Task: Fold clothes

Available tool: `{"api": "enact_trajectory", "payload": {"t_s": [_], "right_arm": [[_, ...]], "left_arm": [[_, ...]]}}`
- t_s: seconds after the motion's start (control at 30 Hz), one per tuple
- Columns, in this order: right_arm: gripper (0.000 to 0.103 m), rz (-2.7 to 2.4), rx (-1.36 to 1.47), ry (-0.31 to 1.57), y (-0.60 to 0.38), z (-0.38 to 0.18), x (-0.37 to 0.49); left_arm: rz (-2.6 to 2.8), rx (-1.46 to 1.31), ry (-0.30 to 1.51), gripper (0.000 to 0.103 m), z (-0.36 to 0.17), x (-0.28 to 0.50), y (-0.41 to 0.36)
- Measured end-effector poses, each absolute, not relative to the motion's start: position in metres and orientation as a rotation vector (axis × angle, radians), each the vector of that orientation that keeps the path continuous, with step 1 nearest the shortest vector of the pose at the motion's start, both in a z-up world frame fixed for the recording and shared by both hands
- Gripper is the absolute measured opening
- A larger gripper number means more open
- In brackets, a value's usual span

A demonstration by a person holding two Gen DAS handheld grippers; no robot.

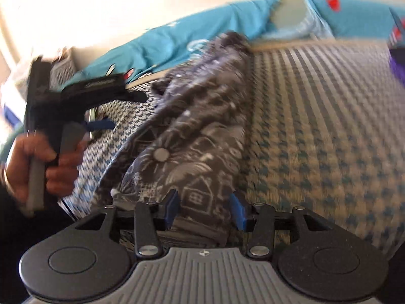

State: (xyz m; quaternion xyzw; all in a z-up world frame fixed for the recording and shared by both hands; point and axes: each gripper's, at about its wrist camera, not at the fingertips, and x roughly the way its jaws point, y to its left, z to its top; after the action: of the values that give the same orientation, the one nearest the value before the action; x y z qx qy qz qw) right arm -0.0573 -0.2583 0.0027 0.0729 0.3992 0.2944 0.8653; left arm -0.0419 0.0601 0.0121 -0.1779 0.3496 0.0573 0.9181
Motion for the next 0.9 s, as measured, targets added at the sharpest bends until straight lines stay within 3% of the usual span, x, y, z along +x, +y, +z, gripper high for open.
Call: {"api": "enact_trajectory", "payload": {"t_s": [0.3, 0.47, 0.57, 0.9], "right_arm": [[0.053, 0.6, 0.41, 0.952, -0.274, -0.024, -0.043], [0.026, 0.576, 0.366, 0.947, -0.273, -0.023, -0.044], [0.018, 0.573, 0.392, 0.95, -0.279, -0.021, -0.044], [0.008, 0.538, 0.269, 0.929, -0.277, -0.009, -0.066]], "left_arm": [[0.135, -0.371, 0.748, 0.103, 0.005, -0.04, 0.061], [0.154, -0.407, 0.754, 0.103, 0.002, -0.04, 0.068], [0.166, -0.425, 0.757, 0.103, 0.0, -0.04, 0.072], [0.187, -0.462, 0.779, 0.103, -0.003, -0.04, 0.079]]}}
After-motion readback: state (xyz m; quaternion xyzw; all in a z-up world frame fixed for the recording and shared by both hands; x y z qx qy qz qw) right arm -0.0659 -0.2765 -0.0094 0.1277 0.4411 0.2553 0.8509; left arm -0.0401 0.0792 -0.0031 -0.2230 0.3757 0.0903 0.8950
